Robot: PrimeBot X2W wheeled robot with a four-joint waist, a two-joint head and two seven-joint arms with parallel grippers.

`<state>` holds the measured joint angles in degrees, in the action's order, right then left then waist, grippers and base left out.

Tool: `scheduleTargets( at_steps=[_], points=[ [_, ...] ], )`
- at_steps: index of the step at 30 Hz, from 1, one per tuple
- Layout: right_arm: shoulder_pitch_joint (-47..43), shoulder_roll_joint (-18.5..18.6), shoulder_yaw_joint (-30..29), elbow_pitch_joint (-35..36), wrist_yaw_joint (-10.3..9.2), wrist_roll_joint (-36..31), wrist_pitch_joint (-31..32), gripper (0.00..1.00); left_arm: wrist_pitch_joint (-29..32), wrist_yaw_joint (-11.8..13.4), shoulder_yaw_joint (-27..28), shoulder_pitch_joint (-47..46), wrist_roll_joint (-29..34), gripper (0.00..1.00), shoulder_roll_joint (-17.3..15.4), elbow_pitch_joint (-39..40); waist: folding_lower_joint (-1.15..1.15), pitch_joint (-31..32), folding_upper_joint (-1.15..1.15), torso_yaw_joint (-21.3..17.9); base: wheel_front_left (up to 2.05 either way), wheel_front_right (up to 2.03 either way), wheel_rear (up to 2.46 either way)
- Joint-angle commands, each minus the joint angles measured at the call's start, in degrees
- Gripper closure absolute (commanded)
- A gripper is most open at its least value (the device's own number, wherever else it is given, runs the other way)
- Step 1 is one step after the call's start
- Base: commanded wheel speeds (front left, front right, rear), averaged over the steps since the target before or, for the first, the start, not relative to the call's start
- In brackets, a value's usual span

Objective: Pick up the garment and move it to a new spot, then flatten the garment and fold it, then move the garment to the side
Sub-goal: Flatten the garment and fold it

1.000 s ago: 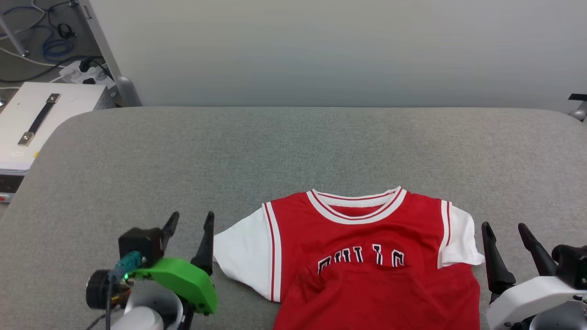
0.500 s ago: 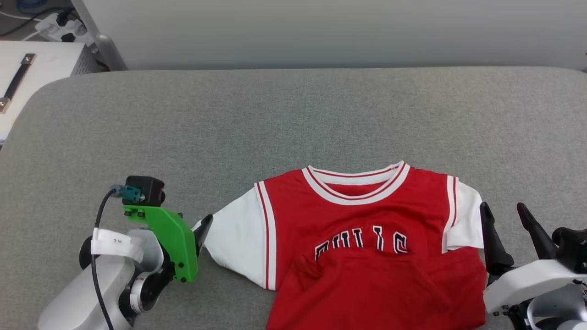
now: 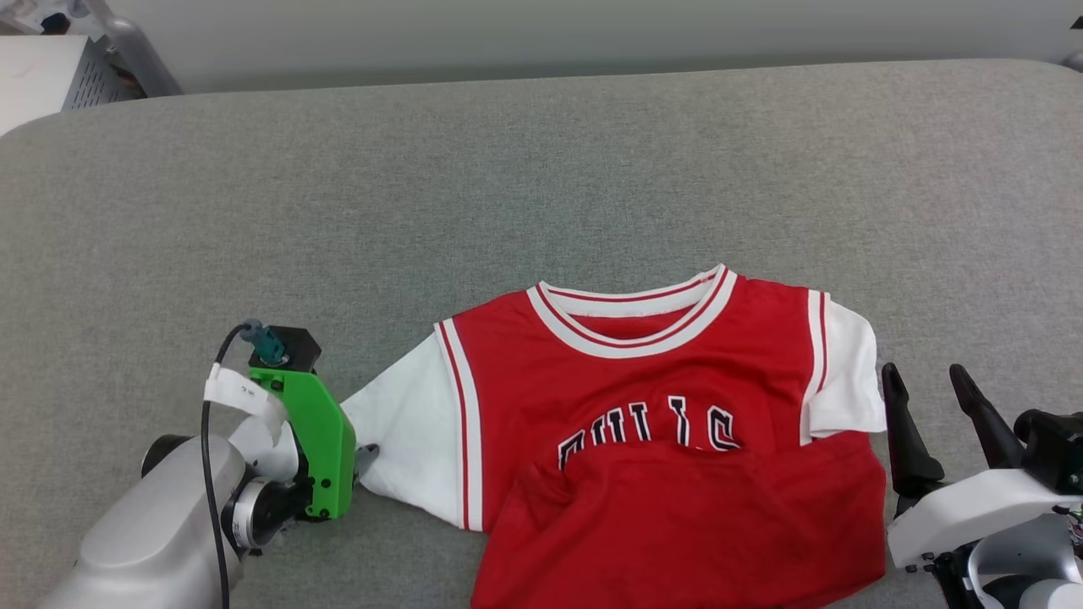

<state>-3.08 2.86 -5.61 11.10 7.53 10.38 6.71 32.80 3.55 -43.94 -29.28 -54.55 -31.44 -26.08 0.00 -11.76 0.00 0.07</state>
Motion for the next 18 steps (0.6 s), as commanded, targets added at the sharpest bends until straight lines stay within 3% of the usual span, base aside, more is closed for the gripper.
scheduleTargets(
  at_steps=[1, 10, 18],
  points=[
    [1.2, 0.0, -0.2, -0.4, -0.04, 0.6, -0.6, 0.0, 1.0, -0.9, -2.0, 1.8, -0.8, 1.0, 2.8, -2.3, 0.0, -0.2, 0.0, -0.4, 0.0, 0.0, 0.0],
    [2.3, 0.0, -2.9, -5.2, -0.04, 3.4, 1.3, 0.0, -4.1, -1.9, -2.1, 1.1, 0.8, 1.0, 4.2, -4.5, 0.0, 1.5, 0.0, 0.2, 0.0, 0.0, 0.0],
    [5.4, 4.5, -6.6, -14.6, -0.04, 8.9, 13.0, 0.0, -10.2, 1.0, -0.7, 0.6, 3.9, 1.0, 2.1, 2.7, 0.0, 3.2, 0.0, 1.8, 0.0, 0.0, 0.0]
  ],
)
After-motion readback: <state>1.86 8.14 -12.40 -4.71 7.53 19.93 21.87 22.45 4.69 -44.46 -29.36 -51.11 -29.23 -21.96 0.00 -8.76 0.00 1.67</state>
